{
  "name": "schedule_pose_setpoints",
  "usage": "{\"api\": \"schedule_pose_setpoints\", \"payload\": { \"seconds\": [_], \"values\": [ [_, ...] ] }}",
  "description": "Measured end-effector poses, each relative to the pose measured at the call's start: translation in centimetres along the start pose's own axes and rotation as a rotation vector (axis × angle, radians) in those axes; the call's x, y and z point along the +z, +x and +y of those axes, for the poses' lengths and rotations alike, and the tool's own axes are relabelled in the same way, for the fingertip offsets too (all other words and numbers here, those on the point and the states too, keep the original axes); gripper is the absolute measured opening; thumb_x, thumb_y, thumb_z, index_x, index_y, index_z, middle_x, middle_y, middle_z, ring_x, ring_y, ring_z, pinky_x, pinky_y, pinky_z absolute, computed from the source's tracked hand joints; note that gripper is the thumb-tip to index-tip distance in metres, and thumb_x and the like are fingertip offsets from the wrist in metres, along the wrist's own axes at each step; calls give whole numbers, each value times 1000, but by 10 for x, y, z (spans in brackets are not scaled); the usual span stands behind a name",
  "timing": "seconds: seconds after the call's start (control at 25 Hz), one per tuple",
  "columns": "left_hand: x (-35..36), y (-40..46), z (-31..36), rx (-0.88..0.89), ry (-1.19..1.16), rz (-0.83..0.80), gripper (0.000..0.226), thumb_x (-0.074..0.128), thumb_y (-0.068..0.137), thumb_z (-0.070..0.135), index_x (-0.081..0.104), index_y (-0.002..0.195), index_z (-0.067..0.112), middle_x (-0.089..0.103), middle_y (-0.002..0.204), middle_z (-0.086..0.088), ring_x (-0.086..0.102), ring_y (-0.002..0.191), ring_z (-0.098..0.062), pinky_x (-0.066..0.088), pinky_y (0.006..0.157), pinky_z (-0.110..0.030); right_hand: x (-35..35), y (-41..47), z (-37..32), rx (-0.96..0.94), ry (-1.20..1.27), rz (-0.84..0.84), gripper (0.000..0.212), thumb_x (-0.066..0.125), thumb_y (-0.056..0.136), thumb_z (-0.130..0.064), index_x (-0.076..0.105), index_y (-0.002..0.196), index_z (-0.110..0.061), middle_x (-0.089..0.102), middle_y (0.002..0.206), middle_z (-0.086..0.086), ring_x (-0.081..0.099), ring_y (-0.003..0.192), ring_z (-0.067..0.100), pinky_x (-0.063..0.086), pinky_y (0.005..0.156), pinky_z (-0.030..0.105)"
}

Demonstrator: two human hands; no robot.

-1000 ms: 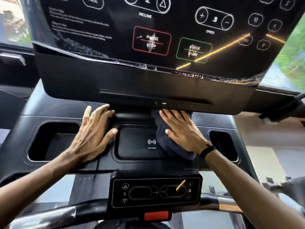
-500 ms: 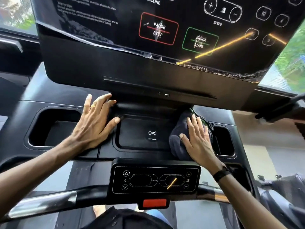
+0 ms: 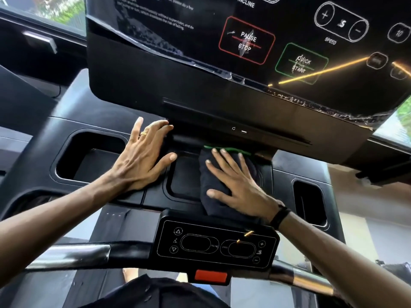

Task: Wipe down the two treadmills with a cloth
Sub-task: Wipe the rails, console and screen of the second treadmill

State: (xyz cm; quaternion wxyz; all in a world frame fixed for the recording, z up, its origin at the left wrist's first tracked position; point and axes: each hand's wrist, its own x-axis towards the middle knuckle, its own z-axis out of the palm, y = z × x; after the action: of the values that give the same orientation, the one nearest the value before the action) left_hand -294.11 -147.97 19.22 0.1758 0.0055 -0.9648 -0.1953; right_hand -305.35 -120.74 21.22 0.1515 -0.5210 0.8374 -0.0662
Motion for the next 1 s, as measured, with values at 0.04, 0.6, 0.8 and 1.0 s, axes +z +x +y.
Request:
{"api": "schedule_pose_setpoints", "payload": {
  "seconds": [0.04,0.6,0.8,1.0],
  "values": [
    [-1,-1,0,-1,-25,10,71,30,99,52,31,148,0,42,145,-15,46,131,-29,4,122,-57,2,14,-9,-40,-7,-4,77,39,98,-62,15,160,-24,-10,167,-5,-21,151,9,-17,120,51],
    [-4,-8,-2,-10,39,19,71,28,99,51,28,150,1,48,146,-19,35,145,-27,2,124,-51,8,31,-29,-423,-265,-95,60,28,105,-47,9,159,-33,-8,168,1,-10,154,18,-4,123,55],
    [-3,-8,-3,-2,52,42,73,27,100,53,33,148,-1,49,146,-17,37,144,-28,2,124,-49,-3,-32,37,-320,-285,-117,68,39,101,-57,5,158,-41,-9,167,-6,-7,154,17,0,123,51],
    [1,-4,-3,42,84,55,78,26,100,58,36,148,-2,46,150,-17,35,145,-29,10,124,-50,-15,-75,81,-167,-183,-37,77,48,90,-73,21,155,-43,6,167,-9,2,155,17,-3,124,43]
  ]
}}
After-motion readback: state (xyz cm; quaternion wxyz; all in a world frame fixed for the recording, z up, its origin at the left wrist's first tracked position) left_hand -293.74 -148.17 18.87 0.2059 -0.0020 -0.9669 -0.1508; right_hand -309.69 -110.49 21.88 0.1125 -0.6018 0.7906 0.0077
